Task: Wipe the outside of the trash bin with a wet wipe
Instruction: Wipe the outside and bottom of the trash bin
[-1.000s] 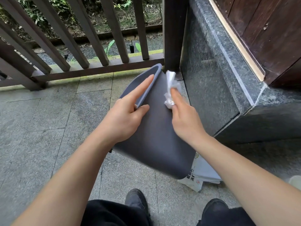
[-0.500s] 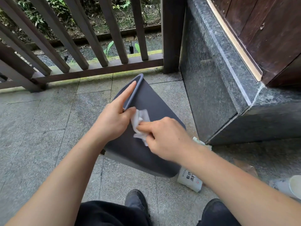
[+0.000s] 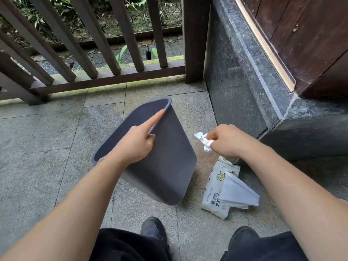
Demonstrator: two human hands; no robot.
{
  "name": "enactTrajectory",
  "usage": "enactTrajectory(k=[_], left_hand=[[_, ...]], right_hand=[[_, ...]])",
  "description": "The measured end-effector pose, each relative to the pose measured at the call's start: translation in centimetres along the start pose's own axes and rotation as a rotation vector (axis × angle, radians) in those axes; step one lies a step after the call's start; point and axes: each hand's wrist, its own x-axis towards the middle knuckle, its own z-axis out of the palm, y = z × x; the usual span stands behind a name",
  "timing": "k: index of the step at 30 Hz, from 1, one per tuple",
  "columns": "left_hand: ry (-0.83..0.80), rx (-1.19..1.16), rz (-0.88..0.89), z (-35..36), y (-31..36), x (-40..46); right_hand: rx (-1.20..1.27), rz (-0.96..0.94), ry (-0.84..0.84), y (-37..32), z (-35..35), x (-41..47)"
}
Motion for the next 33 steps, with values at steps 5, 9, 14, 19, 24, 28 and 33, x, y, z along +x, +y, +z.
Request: enactTrajectory(k=[5, 9, 14, 19, 24, 28, 33], left_hand=[[-0.125, 0.082, -0.082, 0.3, -1.5, 0.3], [-0.283, 0.133, -0.163, 1.7, -2.7, -0.1], [-0.277, 0.111, -0.193, 1.3, -3.2, 0.4], [-0.321, 0.133, -0.246, 1.4, -2.4, 0.5], [-0.315, 0.105, -0.268, 2.3, -2.4, 0.7], [-0.228, 0.035, -0.248, 3.3, -2.7, 1.4], [-0.207, 0.029, -0.203, 5.0, -3.2, 2.2]], right_hand=[[-0.002, -0.017, -0.004, 0.1, 0.2, 0.3], [0.019, -0.011, 0.021, 0.3, 0.3, 0.5], [0.057, 0.001, 0.023, 0.4, 0.3, 0.8], [0.065, -0.003, -0.004, 0.3, 0.7, 1.0], [0.065, -0.008, -0.005, 0.3, 0.9, 1.4], [0.049, -0.011, -0.016, 0.1, 1.0, 1.4], [0.038, -0.025, -0.029, -0.2, 1.2, 1.5]])
